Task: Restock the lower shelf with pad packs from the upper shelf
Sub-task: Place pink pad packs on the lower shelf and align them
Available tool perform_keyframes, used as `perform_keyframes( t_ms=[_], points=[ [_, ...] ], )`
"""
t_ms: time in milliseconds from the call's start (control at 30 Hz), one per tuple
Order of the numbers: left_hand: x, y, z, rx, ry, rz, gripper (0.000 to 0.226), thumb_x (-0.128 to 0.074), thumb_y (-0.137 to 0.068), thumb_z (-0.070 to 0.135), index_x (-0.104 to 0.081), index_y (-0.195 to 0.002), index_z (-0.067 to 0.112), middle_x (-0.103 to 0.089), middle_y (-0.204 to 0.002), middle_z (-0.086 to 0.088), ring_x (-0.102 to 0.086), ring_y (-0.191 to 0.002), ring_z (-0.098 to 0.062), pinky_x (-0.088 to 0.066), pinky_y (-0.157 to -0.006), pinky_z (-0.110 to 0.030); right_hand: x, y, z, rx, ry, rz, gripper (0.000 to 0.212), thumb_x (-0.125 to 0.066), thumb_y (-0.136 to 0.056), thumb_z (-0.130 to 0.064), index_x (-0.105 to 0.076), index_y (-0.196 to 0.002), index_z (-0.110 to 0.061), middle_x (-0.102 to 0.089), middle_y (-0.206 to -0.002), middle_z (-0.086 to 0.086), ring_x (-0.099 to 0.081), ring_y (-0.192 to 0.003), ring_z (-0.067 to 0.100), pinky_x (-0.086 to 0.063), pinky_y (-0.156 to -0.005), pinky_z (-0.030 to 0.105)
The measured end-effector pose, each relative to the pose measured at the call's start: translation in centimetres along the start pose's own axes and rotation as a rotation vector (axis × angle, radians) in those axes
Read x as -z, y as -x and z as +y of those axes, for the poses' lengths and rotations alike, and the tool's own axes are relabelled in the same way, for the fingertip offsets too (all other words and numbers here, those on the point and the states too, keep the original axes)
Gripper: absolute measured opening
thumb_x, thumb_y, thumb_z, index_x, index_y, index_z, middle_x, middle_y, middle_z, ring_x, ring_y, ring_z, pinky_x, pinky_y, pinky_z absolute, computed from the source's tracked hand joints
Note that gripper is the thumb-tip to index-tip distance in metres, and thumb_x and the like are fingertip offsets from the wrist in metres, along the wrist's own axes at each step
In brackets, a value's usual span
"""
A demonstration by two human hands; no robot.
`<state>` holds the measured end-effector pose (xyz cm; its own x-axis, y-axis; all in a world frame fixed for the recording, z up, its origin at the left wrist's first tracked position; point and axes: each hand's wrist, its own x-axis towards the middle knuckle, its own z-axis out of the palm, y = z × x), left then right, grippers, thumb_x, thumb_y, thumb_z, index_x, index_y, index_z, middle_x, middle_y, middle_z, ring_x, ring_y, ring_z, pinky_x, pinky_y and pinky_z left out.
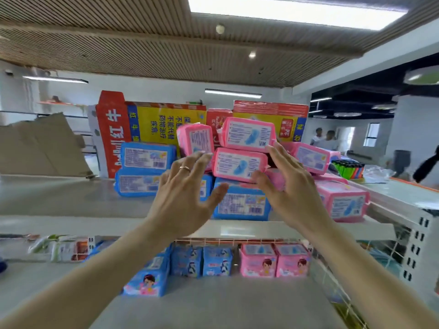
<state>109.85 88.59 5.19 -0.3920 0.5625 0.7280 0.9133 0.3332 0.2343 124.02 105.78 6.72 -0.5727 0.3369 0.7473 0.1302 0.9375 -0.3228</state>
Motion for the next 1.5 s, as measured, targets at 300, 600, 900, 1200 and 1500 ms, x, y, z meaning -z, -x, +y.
perform_keyframes(
  t_ms=[300,600,900,1200,1500],
  points=[
    [-3.0,-10.6,-3.1,-0.021,0.255,-0.01,0.074,-0.052,-0.098,0.052,-0.022,-0.157,0.018,-0.04,-0.155,-0.006,-0.039,-0.139,-0.023,-0.033,-0.109,-0.038,-2.2,-8.6,3.2,-0.237,-0.064,0.091,0.067,-0.052,-0.095,-0.06,-0.036,-0.152,-0.028,-0.053,-0.141,-0.009,-0.05,-0.128,0.014,-0.045,-0.101,0.032],
    [-6.8,-16.2,-5.0,-0.035,0.385,-0.093,0.048,-0.056,-0.099,0.044,-0.052,-0.133,0.011,-0.062,-0.09,0.017,-0.058,-0.069,0.01,-0.052,-0.059,-0.008,-5.8,-13.6,6.9,-0.391,-0.256,0.209,0.069,-0.059,-0.098,-0.039,-0.027,-0.156,-0.021,-0.058,-0.138,-0.001,-0.061,-0.109,0.011,-0.052,-0.09,0.033],
    [-6.7,-15.4,-4.1,-0.013,0.589,-0.001,0.04,-0.052,-0.092,0.063,-0.062,-0.092,0.025,-0.069,-0.084,0.01,-0.065,-0.074,0.0,-0.054,-0.066,-0.022,-6.1,-11.9,5.7,-0.253,-0.305,0.271,0.04,-0.066,-0.094,-0.026,-0.055,-0.132,-0.022,-0.062,-0.107,-0.018,-0.061,-0.089,-0.006,-0.054,-0.069,0.019],
    [-2.6,-9.3,-0.5,0.066,1.004,0.159,0.074,-0.047,-0.086,0.071,-0.067,-0.093,0.0,-0.074,-0.089,-0.014,-0.072,-0.087,-0.036,-0.058,-0.079,-0.06,-2.8,-5.1,2.4,-0.201,-0.728,0.447,0.019,-0.064,-0.095,-0.029,-0.069,-0.112,-0.021,-0.076,-0.104,-0.005,-0.073,-0.099,0.017,-0.06,-0.081,0.039],
    [0.4,2.4,3.1,0.366,1.196,0.224,0.04,-0.076,-0.083,0.03,-0.054,-0.09,-0.002,-0.072,-0.107,0.01,-0.073,-0.09,-0.008,-0.056,-0.075,-0.021,-0.6,5.2,-1.7,-0.295,-0.971,0.512,0.033,-0.074,-0.073,-0.045,-0.067,-0.093,-0.02,-0.073,-0.092,-0.001,-0.072,-0.091,0.021,-0.06,-0.087,0.046]
  ],
)
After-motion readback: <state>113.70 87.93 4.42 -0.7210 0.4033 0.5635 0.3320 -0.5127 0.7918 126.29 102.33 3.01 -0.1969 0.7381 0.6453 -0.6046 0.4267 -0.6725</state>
